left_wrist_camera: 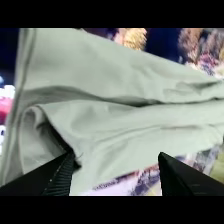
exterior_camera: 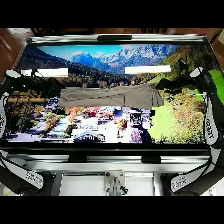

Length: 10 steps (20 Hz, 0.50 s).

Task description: Fold the shirts.

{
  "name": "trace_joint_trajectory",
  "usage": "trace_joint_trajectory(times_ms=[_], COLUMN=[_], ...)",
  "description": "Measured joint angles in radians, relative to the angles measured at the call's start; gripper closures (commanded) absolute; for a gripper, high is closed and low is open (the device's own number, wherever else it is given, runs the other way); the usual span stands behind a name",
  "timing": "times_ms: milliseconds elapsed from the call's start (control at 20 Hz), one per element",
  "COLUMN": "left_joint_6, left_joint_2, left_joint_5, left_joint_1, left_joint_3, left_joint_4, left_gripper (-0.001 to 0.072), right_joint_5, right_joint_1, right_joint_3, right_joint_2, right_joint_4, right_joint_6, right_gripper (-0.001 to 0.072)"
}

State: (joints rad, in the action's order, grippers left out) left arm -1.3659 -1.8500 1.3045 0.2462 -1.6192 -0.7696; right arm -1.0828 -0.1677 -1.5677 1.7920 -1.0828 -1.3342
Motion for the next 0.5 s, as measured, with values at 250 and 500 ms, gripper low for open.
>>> trace_joint_trajectory(times_ms=[250, 500], left_joint_6=[0.021, 0.045], left_joint_2=[0.031, 0.073], left_joint_5=[0.123, 0.162], left_joint_1=[0.000, -0.009], left_joint_3=[-0.030, -0.037], left_joint_4=[0.000, 0.000], left_gripper=[0.0099, 0.0108], right_joint_5=[-0.101, -0.100], right_joint_1=[-0.014, 0.018], right_joint_3=[-0.004, -0.008], right_joint_2=[0.065, 0.119], right_joint_4=[0.019, 0.088], right_joint_6=[-0.001, -0.035], right_gripper=[0.0019, 0.0027])
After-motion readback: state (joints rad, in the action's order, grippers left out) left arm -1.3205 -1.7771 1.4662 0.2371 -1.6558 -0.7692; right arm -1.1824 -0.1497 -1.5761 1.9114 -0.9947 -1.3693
